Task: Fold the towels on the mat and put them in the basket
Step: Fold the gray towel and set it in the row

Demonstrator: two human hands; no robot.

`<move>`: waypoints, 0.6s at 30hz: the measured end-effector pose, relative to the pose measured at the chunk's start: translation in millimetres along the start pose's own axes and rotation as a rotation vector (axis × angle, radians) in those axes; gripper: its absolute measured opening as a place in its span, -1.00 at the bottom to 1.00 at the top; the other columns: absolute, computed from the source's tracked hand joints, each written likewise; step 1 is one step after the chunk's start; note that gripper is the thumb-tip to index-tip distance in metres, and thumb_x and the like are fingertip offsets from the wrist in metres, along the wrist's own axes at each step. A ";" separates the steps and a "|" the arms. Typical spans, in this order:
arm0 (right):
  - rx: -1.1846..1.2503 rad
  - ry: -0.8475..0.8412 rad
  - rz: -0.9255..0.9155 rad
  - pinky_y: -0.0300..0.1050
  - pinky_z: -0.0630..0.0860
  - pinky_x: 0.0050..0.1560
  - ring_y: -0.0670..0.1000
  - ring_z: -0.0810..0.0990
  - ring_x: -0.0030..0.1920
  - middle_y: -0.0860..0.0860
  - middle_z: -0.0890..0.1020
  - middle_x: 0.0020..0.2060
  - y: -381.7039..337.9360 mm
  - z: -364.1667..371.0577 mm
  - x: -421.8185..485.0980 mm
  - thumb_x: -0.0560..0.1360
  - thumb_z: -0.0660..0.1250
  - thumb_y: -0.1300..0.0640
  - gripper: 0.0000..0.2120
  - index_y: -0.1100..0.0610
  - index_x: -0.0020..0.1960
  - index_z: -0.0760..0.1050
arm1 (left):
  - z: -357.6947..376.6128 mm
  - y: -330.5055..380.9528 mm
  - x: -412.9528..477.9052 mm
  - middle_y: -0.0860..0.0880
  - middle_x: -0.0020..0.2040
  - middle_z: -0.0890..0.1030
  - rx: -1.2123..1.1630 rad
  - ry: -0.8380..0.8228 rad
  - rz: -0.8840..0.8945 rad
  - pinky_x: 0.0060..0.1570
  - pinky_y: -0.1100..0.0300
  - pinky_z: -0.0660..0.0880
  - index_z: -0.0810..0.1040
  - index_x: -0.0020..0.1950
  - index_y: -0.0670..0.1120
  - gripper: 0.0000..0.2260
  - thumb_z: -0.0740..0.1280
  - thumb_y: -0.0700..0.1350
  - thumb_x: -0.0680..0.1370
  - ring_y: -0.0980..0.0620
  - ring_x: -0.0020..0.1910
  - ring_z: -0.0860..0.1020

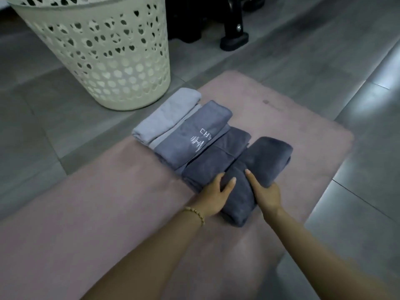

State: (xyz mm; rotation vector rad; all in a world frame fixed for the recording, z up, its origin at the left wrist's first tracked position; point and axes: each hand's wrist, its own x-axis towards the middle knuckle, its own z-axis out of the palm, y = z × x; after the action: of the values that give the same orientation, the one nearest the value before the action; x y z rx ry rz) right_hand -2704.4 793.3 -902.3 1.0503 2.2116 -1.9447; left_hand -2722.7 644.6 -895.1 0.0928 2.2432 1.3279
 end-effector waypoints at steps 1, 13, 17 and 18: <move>-0.063 0.000 -0.042 0.03 0.60 0.06 0.02 0.64 -0.02 0.02 0.67 -0.06 2.3 -1.0 3.6 0.35 0.42 -0.24 -0.51 0.11 0.08 0.55 | 4.6 -2.6 4.1 0.05 0.34 0.44 0.023 -0.016 -0.001 0.36 0.13 0.31 0.31 0.39 0.03 -0.50 0.15 0.26 0.54 0.10 0.33 0.39; 0.381 -0.246 0.438 -0.03 0.58 0.09 0.06 0.67 0.03 0.12 0.69 0.00 -2.6 -5.4 4.8 0.22 0.54 -0.18 -0.33 0.20 0.19 0.56 | 5.3 6.0 20.5 0.12 0.14 0.57 -0.148 -0.087 -0.144 0.20 0.29 0.39 0.48 0.20 0.06 -0.62 0.26 0.25 0.50 0.16 0.18 0.50; 0.418 -0.329 0.369 -0.04 0.56 0.06 0.08 0.67 0.04 0.16 0.68 0.01 -54.3 -15.5 -16.0 0.39 0.44 -0.09 -0.52 0.22 0.17 0.57 | -15.6 44.5 8.1 0.17 0.01 0.56 -0.246 -0.116 -0.191 0.01 0.43 0.38 0.46 0.14 0.10 -0.69 0.23 0.24 0.51 0.20 0.08 0.52; 0.408 -0.360 0.344 -0.03 0.55 0.08 0.08 0.67 0.04 0.16 0.68 0.01 -75.6 -17.9 -23.6 0.40 0.43 -0.08 -0.53 0.22 0.17 0.57 | -28.4 61.5 2.9 0.19 0.00 0.55 -0.267 -0.132 -0.184 -0.07 0.47 0.38 0.45 0.15 0.10 -0.64 0.24 0.28 0.48 0.24 0.04 0.51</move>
State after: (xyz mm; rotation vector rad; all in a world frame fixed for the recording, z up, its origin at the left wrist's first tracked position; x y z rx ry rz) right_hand -2715.5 798.1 -822.0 0.9368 1.3875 -2.2451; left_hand -2750.9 654.6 -834.3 -0.1154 1.8983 1.4611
